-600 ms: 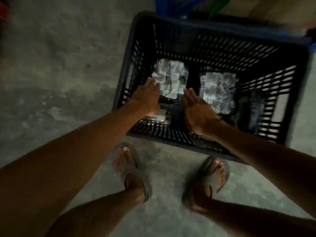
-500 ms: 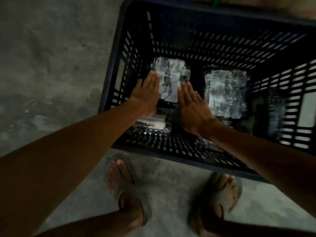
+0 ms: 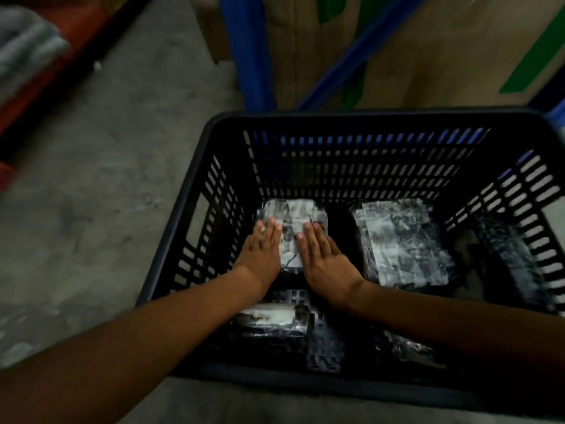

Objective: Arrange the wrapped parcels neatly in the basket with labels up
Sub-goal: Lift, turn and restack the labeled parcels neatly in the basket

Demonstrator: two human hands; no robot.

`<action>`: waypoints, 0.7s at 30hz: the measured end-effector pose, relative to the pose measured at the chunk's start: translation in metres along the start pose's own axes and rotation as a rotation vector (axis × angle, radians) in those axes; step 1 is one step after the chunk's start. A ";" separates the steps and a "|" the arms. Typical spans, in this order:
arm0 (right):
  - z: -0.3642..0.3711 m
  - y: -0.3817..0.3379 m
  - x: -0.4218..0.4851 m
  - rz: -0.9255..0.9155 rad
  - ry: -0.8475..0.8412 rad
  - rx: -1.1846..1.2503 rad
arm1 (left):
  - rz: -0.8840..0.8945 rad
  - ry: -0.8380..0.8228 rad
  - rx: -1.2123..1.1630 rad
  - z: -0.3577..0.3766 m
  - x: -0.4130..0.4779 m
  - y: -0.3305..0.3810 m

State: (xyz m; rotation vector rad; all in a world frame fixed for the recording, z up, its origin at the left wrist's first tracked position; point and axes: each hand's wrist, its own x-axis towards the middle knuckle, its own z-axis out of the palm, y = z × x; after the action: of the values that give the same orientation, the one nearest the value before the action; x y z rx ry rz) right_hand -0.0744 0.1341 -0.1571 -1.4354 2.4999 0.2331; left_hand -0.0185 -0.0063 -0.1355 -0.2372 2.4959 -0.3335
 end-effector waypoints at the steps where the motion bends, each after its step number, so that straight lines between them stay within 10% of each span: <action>1: -0.003 0.002 -0.001 -0.012 -0.016 -0.005 | 0.024 -0.030 0.030 -0.004 -0.003 -0.005; 9: -0.113 0.055 -0.003 -0.081 0.131 0.636 | 0.072 -0.040 -0.669 -0.106 -0.050 -0.086; 16: -0.140 0.077 0.019 0.466 0.183 1.438 | -0.161 0.001 -1.769 -0.112 -0.062 -0.083; 21: -0.112 0.065 0.034 0.766 0.170 1.526 | -0.274 0.000 -1.705 -0.078 -0.045 -0.047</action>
State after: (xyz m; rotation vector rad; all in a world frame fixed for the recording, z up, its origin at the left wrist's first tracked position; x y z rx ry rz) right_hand -0.1625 0.1096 -0.0589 0.1191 2.0757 -1.3654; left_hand -0.0238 -0.0260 -0.0361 -1.1666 2.0380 1.7246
